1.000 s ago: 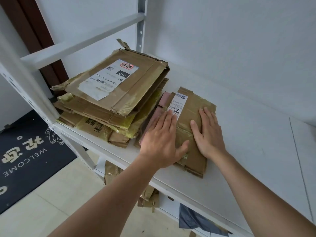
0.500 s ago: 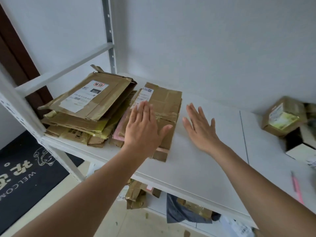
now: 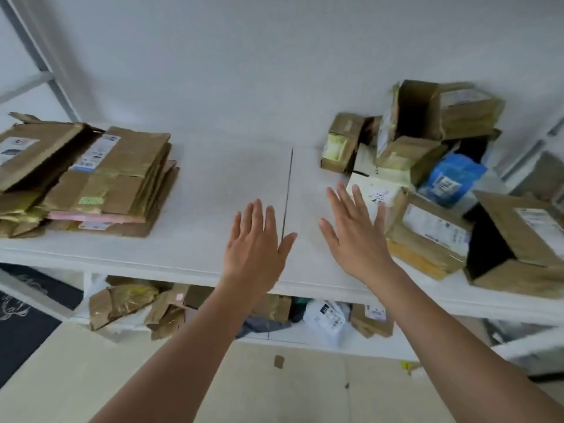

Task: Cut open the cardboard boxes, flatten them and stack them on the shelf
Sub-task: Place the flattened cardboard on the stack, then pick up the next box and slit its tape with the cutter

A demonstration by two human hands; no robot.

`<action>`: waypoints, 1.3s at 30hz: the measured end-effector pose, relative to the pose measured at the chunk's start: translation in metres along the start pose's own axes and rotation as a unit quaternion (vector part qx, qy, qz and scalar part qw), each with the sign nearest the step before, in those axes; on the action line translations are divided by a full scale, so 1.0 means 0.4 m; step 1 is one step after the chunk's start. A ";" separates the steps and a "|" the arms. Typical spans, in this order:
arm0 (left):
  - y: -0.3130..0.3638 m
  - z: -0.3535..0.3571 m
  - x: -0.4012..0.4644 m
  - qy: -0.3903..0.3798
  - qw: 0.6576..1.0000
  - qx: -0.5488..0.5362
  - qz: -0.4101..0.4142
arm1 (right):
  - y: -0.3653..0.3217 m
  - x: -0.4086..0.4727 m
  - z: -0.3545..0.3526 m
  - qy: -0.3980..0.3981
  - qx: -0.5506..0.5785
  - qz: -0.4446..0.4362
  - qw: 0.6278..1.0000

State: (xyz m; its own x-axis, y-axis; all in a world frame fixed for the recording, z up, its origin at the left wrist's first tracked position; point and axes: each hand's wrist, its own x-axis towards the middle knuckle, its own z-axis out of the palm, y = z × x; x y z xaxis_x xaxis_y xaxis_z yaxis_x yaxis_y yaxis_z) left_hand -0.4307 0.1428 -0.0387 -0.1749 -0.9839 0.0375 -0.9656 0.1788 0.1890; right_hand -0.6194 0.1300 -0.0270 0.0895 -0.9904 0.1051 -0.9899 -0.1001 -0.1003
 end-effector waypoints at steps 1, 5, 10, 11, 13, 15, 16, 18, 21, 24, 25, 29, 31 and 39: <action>0.065 0.017 -0.018 -0.016 1.000 -0.009 0.005 | 0.061 -0.037 -0.011 -0.003 -0.004 0.015 1.000; 0.293 0.067 -0.052 -0.076 0.996 -0.010 0.043 | 0.285 -0.177 -0.048 -0.025 -0.007 0.081 0.996; 0.455 0.076 -0.026 -0.093 0.992 -0.021 0.080 | 0.460 -0.273 -0.059 -0.066 0.056 0.141 0.986; 0.473 0.077 -0.015 -0.094 0.992 -0.015 0.088 | 0.476 -0.280 -0.054 -0.073 0.071 0.147 0.984; 0.498 0.082 0.011 -0.108 0.989 -0.002 0.098 | 0.494 -0.290 -0.042 -0.083 0.092 0.152 0.981; 0.512 0.093 0.043 -0.126 0.986 0.010 0.105 | 0.507 -0.295 -0.029 -0.090 0.112 0.160 0.977; 0.515 0.099 0.061 -0.130 0.986 0.013 0.107 | 0.513 -0.297 -0.021 -0.095 0.119 0.166 0.974; 0.515 0.113 0.099 -0.134 0.985 0.012 0.108 | 0.525 -0.298 -0.009 -0.101 0.130 0.177 0.970; 0.510 0.132 0.150 -0.141 0.984 -0.006 0.105 | 0.537 -0.283 0.003 -0.083 0.135 0.181 0.971; 0.505 0.147 0.176 -0.151 0.982 -0.029 0.106 | 0.540 -0.260 0.012 -0.068 0.151 0.179 0.970; 0.503 0.149 0.181 -0.156 0.981 -0.046 0.103 | 0.539 -0.255 0.014 -0.066 0.166 0.179 0.967; 0.508 0.151 0.192 -0.182 0.965 -0.166 0.085 | 0.531 -0.240 0.020 -0.051 0.249 0.163 0.953; 0.514 0.151 0.198 -0.164 0.959 -0.221 0.072 | 0.528 -0.225 0.016 -0.044 0.269 0.159 0.949; 0.539 0.051 0.224 -0.025 0.867 -0.496 0.041 | 0.514 -0.124 -0.087 0.084 0.257 0.165 0.949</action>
State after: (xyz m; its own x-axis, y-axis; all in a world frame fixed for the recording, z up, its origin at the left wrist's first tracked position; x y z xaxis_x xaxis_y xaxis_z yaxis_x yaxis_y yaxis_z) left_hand -0.6584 0.0931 -0.0146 -0.2680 -0.9620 0.0527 -0.3121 0.1385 0.9399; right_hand -0.8313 0.1618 -0.0183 -0.2763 -0.9514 0.1356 -0.7734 0.1364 -0.6190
